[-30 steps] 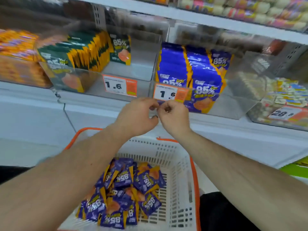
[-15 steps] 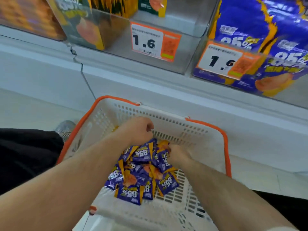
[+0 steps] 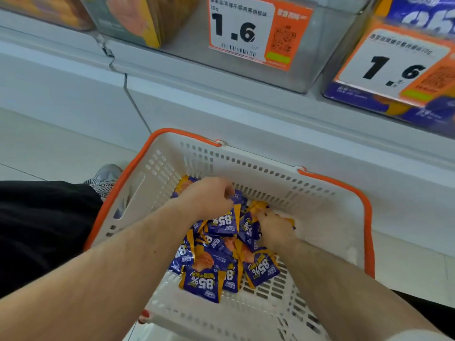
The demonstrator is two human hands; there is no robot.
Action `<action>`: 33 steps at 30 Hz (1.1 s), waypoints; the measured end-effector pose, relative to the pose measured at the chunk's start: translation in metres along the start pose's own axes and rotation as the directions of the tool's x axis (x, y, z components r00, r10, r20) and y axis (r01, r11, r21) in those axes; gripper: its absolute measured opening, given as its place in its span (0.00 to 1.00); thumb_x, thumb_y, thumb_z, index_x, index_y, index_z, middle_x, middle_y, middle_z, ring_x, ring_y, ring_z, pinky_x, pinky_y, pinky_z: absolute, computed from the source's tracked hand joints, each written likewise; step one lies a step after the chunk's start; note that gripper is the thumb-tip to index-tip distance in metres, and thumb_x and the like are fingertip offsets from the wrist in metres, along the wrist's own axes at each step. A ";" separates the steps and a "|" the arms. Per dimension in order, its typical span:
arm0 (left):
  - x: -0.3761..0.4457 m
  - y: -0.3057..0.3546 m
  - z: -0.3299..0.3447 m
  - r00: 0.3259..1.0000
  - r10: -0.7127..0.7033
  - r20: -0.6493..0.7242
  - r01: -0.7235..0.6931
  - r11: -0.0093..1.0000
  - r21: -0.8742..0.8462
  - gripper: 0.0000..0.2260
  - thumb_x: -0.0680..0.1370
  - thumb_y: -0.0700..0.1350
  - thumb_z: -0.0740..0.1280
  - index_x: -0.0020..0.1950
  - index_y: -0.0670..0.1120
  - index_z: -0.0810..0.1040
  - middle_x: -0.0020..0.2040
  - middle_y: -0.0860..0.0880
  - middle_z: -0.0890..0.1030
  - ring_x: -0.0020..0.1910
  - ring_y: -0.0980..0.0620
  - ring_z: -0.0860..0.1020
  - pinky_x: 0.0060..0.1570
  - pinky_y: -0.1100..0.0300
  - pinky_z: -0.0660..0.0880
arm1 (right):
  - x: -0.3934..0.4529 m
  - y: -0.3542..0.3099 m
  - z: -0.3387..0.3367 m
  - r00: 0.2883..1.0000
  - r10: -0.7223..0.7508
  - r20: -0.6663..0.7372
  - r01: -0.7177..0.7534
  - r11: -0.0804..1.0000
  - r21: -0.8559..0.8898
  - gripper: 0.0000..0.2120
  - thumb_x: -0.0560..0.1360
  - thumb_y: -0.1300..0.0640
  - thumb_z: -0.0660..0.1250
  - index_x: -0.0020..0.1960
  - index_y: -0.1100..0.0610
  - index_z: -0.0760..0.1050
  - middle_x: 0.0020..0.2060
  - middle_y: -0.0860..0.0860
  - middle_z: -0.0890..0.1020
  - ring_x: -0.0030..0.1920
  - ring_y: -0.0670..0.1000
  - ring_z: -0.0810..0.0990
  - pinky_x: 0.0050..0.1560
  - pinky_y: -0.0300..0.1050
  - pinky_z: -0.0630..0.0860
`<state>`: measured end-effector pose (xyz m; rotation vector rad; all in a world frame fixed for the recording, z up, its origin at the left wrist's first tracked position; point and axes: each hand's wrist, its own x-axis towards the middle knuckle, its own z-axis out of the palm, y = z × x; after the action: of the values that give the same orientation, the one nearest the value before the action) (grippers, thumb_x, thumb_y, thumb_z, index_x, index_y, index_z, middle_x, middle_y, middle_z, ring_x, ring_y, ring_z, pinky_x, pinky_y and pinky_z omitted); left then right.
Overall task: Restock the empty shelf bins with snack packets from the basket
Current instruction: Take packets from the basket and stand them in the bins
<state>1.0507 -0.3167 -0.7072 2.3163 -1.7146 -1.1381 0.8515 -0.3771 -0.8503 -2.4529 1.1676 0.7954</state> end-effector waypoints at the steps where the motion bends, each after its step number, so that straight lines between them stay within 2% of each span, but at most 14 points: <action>1: -0.001 0.001 0.000 1.000 0.002 0.008 -0.002 1.000 -0.005 0.13 0.78 0.48 0.63 0.61 0.51 0.77 0.56 0.53 0.80 0.53 0.52 0.77 0.52 0.56 0.76 | -0.002 0.003 -0.008 1.000 0.006 0.021 -0.007 0.999 0.043 0.30 0.73 0.53 0.74 0.71 0.52 0.66 0.65 0.54 0.74 0.60 0.59 0.77 0.51 0.51 0.76; 3: -0.004 0.005 0.001 1.000 0.013 0.017 -0.012 1.000 -0.025 0.13 0.78 0.47 0.63 0.62 0.50 0.77 0.58 0.52 0.79 0.54 0.52 0.77 0.53 0.56 0.76 | -0.009 0.006 -0.027 0.997 0.006 0.079 -0.013 0.995 0.095 0.17 0.76 0.51 0.70 0.62 0.54 0.75 0.57 0.54 0.80 0.54 0.57 0.80 0.48 0.49 0.76; 5: -0.009 0.010 0.001 0.999 0.028 0.024 -0.027 0.999 -0.047 0.13 0.78 0.46 0.63 0.62 0.49 0.77 0.58 0.51 0.79 0.55 0.51 0.77 0.54 0.56 0.76 | -0.020 0.010 -0.046 0.994 -0.017 0.106 -0.002 0.985 0.174 0.06 0.78 0.51 0.69 0.47 0.53 0.77 0.44 0.51 0.80 0.44 0.53 0.78 0.39 0.43 0.72; 6: -0.012 0.014 0.002 0.999 0.033 0.027 -0.031 0.998 -0.055 0.14 0.78 0.46 0.63 0.62 0.49 0.77 0.59 0.51 0.79 0.55 0.51 0.77 0.55 0.55 0.76 | -0.028 0.012 -0.056 0.994 -0.018 0.108 -0.009 0.970 0.244 0.10 0.78 0.52 0.68 0.40 0.51 0.73 0.37 0.49 0.76 0.39 0.51 0.75 0.35 0.41 0.68; 8: -0.019 0.021 0.001 0.999 0.039 0.022 -0.038 0.997 -0.071 0.14 0.77 0.47 0.64 0.63 0.48 0.76 0.59 0.49 0.79 0.56 0.50 0.77 0.58 0.53 0.76 | -0.044 0.018 -0.080 0.997 0.010 0.079 -0.039 0.924 0.380 0.15 0.78 0.53 0.68 0.35 0.50 0.67 0.32 0.47 0.72 0.34 0.48 0.72 0.32 0.41 0.66; 11: -0.029 0.031 -0.002 0.999 0.048 -0.010 -0.049 0.984 -0.173 0.20 0.77 0.52 0.67 0.68 0.48 0.71 0.61 0.50 0.77 0.57 0.51 0.76 0.57 0.56 0.74 | -0.074 0.028 -0.124 0.999 0.036 -0.006 -0.027 0.844 0.536 0.11 0.78 0.51 0.68 0.39 0.53 0.72 0.34 0.49 0.77 0.34 0.48 0.75 0.35 0.44 0.71; 14: -0.039 0.042 -0.009 0.998 0.058 0.005 -0.052 0.935 -0.351 0.25 0.75 0.56 0.70 0.68 0.51 0.67 0.59 0.52 0.75 0.55 0.53 0.76 0.52 0.59 0.71 | -0.106 0.040 -0.166 0.995 0.050 -0.082 0.023 0.704 0.710 0.07 0.79 0.55 0.67 0.48 0.59 0.76 0.40 0.57 0.82 0.35 0.52 0.79 0.40 0.49 0.75; 17: -0.049 0.061 -0.018 0.987 0.157 -0.016 -0.150 0.895 -0.420 0.19 0.74 0.53 0.73 0.61 0.50 0.74 0.55 0.53 0.80 0.52 0.55 0.79 0.53 0.55 0.75 | -0.143 0.048 -0.203 0.987 0.087 -0.132 0.078 0.460 0.884 0.06 0.81 0.58 0.64 0.55 0.60 0.76 0.43 0.58 0.83 0.32 0.50 0.78 0.37 0.44 0.77; 20: -0.058 0.089 -0.028 0.960 0.230 -0.162 -0.279 0.852 -0.443 0.11 0.73 0.46 0.74 0.54 0.49 0.82 0.48 0.51 0.85 0.49 0.53 0.82 0.53 0.53 0.77 | -0.177 0.052 -0.232 0.981 0.096 -0.169 0.142 0.235 0.961 0.06 0.81 0.58 0.63 0.57 0.59 0.76 0.44 0.56 0.83 0.36 0.52 0.78 0.35 0.41 0.78; 22: -0.065 0.109 -0.035 0.942 0.238 -0.235 -0.324 0.824 -0.464 0.09 0.73 0.42 0.74 0.53 0.47 0.83 0.47 0.51 0.86 0.48 0.53 0.83 0.52 0.55 0.77 | -0.197 0.056 -0.246 0.962 0.152 -0.226 0.181 0.264 0.948 0.05 0.81 0.58 0.64 0.54 0.58 0.76 0.40 0.55 0.82 0.32 0.49 0.77 0.33 0.39 0.77; 24: -0.070 0.128 -0.042 0.926 0.265 -0.270 -0.366 0.807 -0.464 0.09 0.73 0.40 0.73 0.52 0.47 0.83 0.46 0.52 0.86 0.47 0.55 0.83 0.51 0.57 0.77 | -0.215 0.060 -0.259 0.895 0.281 -0.347 0.224 0.389 0.894 0.05 0.79 0.59 0.66 0.52 0.60 0.76 0.36 0.56 0.79 0.28 0.47 0.76 0.31 0.38 0.74; 27: -0.075 0.158 -0.053 0.888 0.324 -0.328 -0.443 0.793 -0.417 0.07 0.72 0.39 0.72 0.49 0.49 0.83 0.43 0.53 0.86 0.42 0.55 0.82 0.44 0.61 0.77 | -0.242 0.067 -0.278 0.683 0.409 -0.606 0.240 0.658 0.714 0.10 0.75 0.58 0.72 0.55 0.55 0.78 0.41 0.46 0.79 0.41 0.45 0.77 0.43 0.39 0.74; 29: -0.079 0.179 -0.061 0.852 0.381 -0.360 -0.503 0.785 -0.360 0.08 0.72 0.40 0.72 0.44 0.54 0.82 0.37 0.57 0.84 0.35 0.60 0.80 0.36 0.67 0.73 | -0.262 0.069 -0.286 0.614 0.355 -0.705 0.203 0.792 0.575 0.14 0.74 0.55 0.73 0.58 0.51 0.78 0.45 0.41 0.78 0.46 0.43 0.76 0.46 0.35 0.72; 33: -0.084 0.223 -0.077 0.768 0.509 -0.388 -0.614 0.759 -0.219 0.13 0.73 0.41 0.72 0.46 0.59 0.77 0.39 0.64 0.80 0.38 0.65 0.78 0.33 0.76 0.68 | -0.285 0.083 -0.294 0.536 0.374 -0.757 0.187 0.821 0.539 0.16 0.74 0.52 0.73 0.60 0.51 0.76 0.46 0.45 0.78 0.42 0.48 0.77 0.48 0.42 0.75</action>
<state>0.9037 -0.3606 -0.5093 1.4981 -1.7498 -0.8091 0.7426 -0.3992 -0.4477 -2.1927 1.5369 -0.8278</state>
